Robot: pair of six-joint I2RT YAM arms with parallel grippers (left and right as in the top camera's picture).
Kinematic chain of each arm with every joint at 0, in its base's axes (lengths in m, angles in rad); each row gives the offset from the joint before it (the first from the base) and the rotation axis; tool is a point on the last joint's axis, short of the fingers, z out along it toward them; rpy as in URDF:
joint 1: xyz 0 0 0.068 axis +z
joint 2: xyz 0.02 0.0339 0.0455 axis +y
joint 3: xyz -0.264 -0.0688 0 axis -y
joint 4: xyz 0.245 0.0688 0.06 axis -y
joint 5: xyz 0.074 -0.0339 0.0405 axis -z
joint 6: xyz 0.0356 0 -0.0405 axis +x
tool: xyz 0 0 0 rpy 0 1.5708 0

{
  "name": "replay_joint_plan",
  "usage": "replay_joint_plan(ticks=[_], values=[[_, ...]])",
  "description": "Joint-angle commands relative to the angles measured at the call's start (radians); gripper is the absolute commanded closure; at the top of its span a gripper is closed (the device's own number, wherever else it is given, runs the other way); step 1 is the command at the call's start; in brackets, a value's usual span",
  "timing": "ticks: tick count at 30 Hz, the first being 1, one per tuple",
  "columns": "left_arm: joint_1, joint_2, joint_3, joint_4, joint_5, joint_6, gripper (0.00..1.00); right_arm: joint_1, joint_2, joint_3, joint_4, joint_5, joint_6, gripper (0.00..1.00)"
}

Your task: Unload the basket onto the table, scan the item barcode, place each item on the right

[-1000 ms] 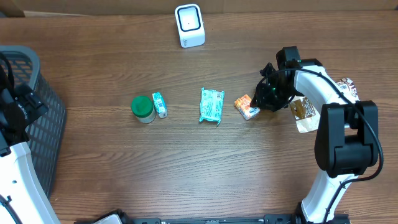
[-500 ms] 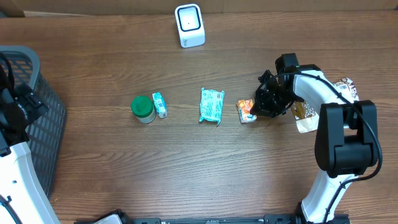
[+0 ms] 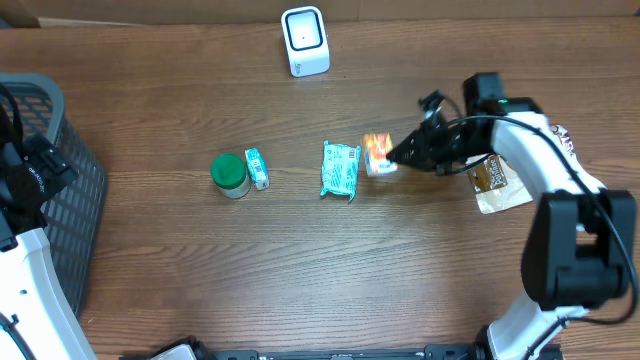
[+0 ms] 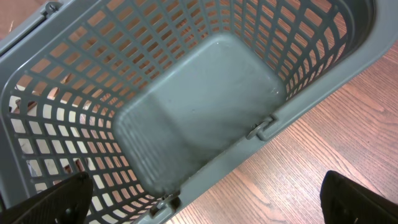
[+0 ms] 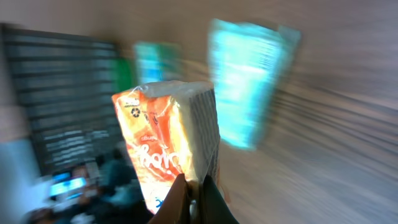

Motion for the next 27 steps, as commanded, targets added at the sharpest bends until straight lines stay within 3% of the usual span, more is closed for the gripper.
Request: replay_joint_plan(ticks=[1, 7, 17, 21, 27], values=[[0.004, 0.002, 0.008, 0.001, 0.001, 0.016, 0.00, -0.019, -0.030, 0.019, 0.002, -0.330, -0.016, 0.96], [0.004, 0.002, 0.009, 0.000, 0.001, 0.016, 0.00, -0.019, -0.030, 0.019, 0.002, -0.589, 0.003, 0.96], [0.004, 0.002, 0.008, 0.000, 0.001, 0.016, 0.00, -0.019, -0.030, 0.020, 0.024, -0.589, 0.298, 0.96], [0.004, 0.002, 0.009, 0.000, 0.001, 0.016, 0.01, -0.019, -0.030, 0.020, 0.024, -0.589, 0.349, 0.96], [0.004, 0.002, 0.009, 0.001, 0.001, 0.016, 0.00, -0.018, -0.030, 0.019, 0.114, -0.576, 0.311, 0.96]])
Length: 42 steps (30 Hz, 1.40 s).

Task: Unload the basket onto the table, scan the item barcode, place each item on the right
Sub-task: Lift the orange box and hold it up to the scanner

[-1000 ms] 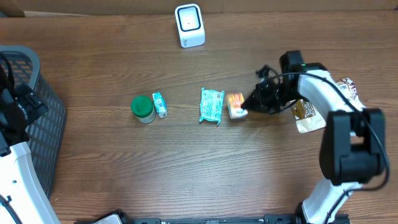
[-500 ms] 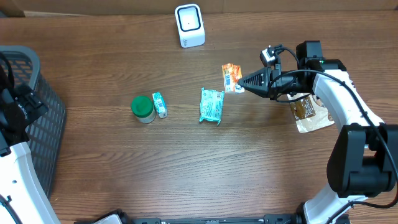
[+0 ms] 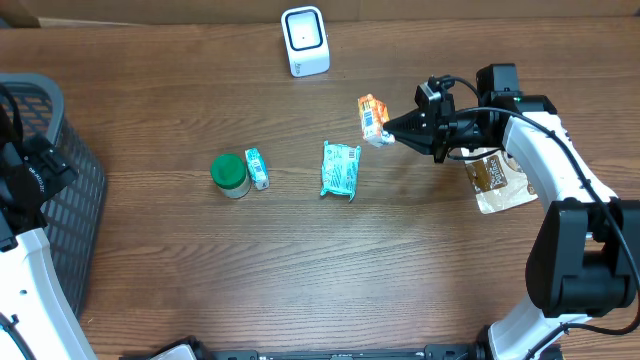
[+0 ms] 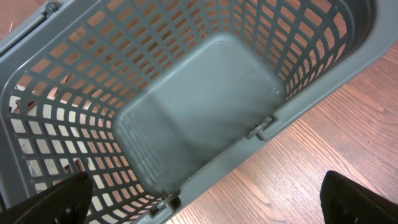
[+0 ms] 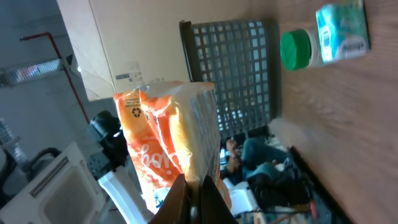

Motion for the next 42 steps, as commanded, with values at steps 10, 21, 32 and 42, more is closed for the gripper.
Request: replay_joint_plan(ticks=[10, 21, 32, 42], values=[[0.004, 0.002, 0.008, 0.001, 0.001, 0.016, 0.00, 0.153, -0.010, 0.047, 0.063, 0.644, 0.048, 0.96], [0.004, 0.002, 0.009, 0.001, 0.001, 0.016, 0.00, 0.451, -0.009, 0.525, 0.039, 1.721, -0.061, 0.96], [0.004, 0.002, 0.009, 0.001, 0.001, 0.016, 0.00, 0.548, 0.208, 0.522, 0.714, 2.096, -0.631, 0.96], [0.004, 0.002, 0.009, 0.000, 0.001, 0.016, 0.00, 0.547, 0.462, 0.522, 1.084, 2.052, -1.125, 0.96]])
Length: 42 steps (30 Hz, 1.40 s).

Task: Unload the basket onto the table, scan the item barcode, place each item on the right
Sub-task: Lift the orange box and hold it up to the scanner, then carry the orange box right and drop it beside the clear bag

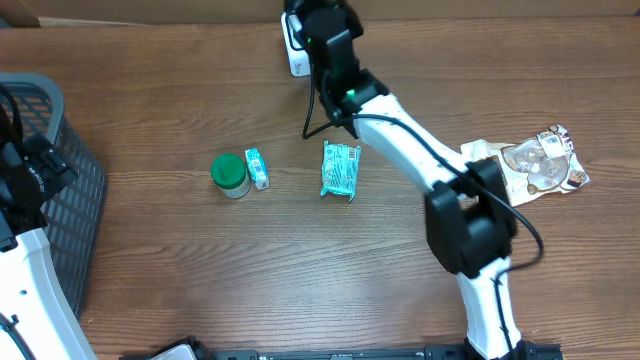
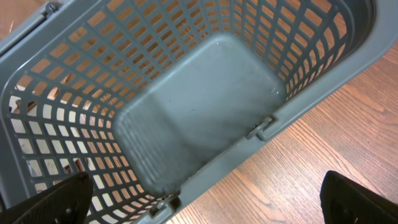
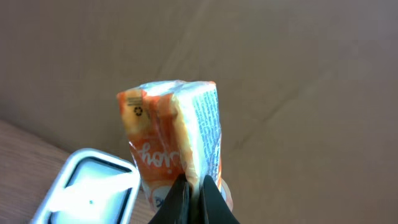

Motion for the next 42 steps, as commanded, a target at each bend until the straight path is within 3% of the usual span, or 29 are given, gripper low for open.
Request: replay_joint_plan(ticks=[1, 6, 18, 26, 31, 42], values=[[0.004, 0.002, 0.009, 0.000, 0.001, 0.016, 0.00, -0.001, 0.068, 0.011, 0.050, -0.025, -0.260, 0.96], [0.004, 0.002, 0.009, 0.000, 0.001, 0.016, 0.00, -0.001, 0.153, 0.011, 0.097, -0.035, -0.368, 0.96], [0.004, 0.002, 0.009, 0.000, 0.001, 0.016, 0.00, -0.002, 0.186, 0.011, 0.119, -0.095, -0.370, 0.96], [0.004, 0.002, 0.009, 0.000, 0.001, 0.016, 0.00, 0.019, 0.177, 0.011, 0.115, -0.010, -0.354, 0.96], [0.004, 0.002, 0.009, 0.000, 0.001, 0.016, 0.00, 0.051, 0.083, 0.011, 0.030, 0.008, -0.138, 0.96], [0.004, 0.002, 0.009, 0.000, 0.001, 0.016, 0.01, 0.018, -0.343, 0.011, -0.737, -0.560, 0.595, 0.96]])
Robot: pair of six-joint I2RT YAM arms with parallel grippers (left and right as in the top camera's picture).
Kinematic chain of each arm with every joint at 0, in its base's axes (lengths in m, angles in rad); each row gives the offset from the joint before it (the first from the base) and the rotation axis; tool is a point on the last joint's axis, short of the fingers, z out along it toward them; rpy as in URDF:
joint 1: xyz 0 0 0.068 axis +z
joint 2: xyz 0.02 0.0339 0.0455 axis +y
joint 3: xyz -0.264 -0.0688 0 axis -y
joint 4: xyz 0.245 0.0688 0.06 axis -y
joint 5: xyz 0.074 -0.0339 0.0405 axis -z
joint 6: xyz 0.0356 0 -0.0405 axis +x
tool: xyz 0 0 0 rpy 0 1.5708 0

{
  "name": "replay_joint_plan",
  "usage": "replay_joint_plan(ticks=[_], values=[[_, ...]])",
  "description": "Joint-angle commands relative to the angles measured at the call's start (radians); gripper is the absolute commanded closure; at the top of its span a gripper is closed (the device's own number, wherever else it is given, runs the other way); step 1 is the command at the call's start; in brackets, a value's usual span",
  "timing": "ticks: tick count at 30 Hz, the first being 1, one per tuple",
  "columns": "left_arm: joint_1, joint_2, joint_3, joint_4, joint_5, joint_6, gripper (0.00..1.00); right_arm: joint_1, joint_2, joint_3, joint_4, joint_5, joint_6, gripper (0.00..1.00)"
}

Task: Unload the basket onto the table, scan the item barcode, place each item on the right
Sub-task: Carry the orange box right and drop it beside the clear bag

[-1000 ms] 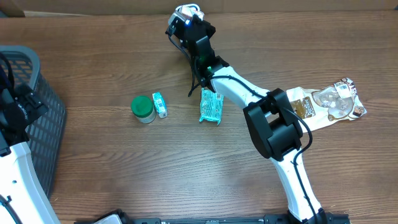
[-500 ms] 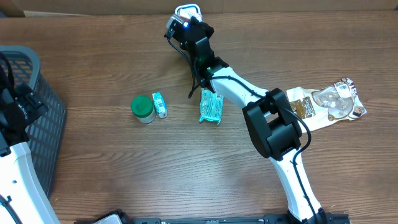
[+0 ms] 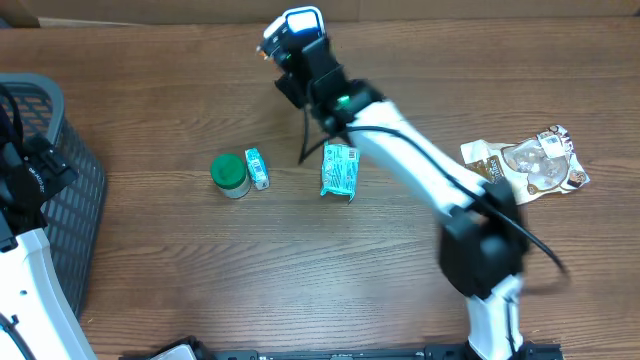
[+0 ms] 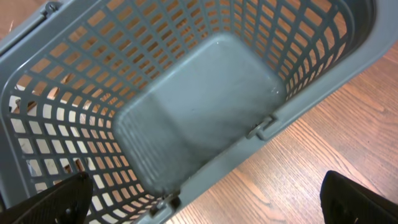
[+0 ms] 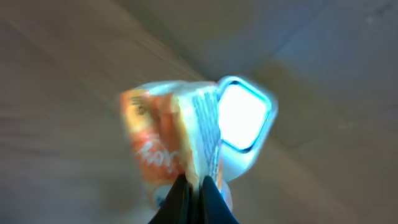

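Observation:
An orange snack packet (image 5: 163, 146) is pinched by its edge in my right gripper (image 5: 194, 185), which is shut on it. The view is blurred. Right behind the packet stands the white scanner (image 5: 244, 119), its window glowing bright. Overhead, the right gripper (image 3: 284, 52) is at the table's far edge just in front of the scanner (image 3: 303, 20), and only a sliver of the packet (image 3: 268, 38) shows. My left gripper (image 4: 205, 208) hangs open over the grey basket (image 4: 199, 112), holding nothing.
A green-lidded jar (image 3: 230, 175) and a small teal box (image 3: 257, 168) lie left of centre, with a teal packet (image 3: 340, 170) beside them. A brown snack bag (image 3: 525, 168) lies at the right. The basket (image 3: 50, 190) stands at the left edge.
My right gripper has moved a little left and nearer, uncovering the scanner overhead. The packet now sits in front of the scanner's bright window instead of above and beside it. The left arm is unchanged.
My right gripper held the orange packet just above the table, right of the teal packet. It then held it higher, toward the far side. After that it was over the scanner at the far edge, and now it holds the packet before the scanner's window.

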Motion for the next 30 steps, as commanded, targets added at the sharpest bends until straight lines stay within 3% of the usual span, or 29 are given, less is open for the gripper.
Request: replay_joint_plan(ticks=[1, 5, 10, 14, 23, 25, 28, 30], values=[[0.004, 0.002, 0.009, 0.002, 0.001, 0.016, 0.00, -0.054, -0.193, 0.015, -0.188, -0.212, 0.379, 0.96], [0.004, 0.002, 0.009, 0.002, 0.001, 0.016, 0.00, -0.137, -0.299, 0.015, -0.566, -0.214, 0.607, 0.96], [0.004, 0.002, 0.009, 0.002, 0.001, 0.016, 0.00, -0.282, -0.301, -0.013, -0.828, -0.192, 0.650, 0.96], [0.004, 0.002, 0.008, 0.002, 0.001, 0.016, 0.00, -0.401, -0.299, -0.131, -0.808, -0.187, 0.699, 0.96], [0.004, 0.002, 0.009, 0.002, 0.001, 0.016, 0.00, -0.641, -0.299, -0.514, -0.571, -0.203, 0.743, 0.95], [0.004, 0.002, 0.008, 0.002, 0.001, 0.016, 0.00, -0.662, -0.299, -0.545, -0.565, -0.207, 0.741, 0.79], [0.004, 0.002, 0.009, 0.002, 0.001, 0.016, 0.00, -0.673, -0.300, -0.546, -0.581, -0.222, 0.729, 0.47], [0.004, 0.002, 0.009, 0.002, 0.001, 0.016, 0.00, -0.672, -0.300, -0.532, -0.597, -0.237, 0.729, 0.43]])
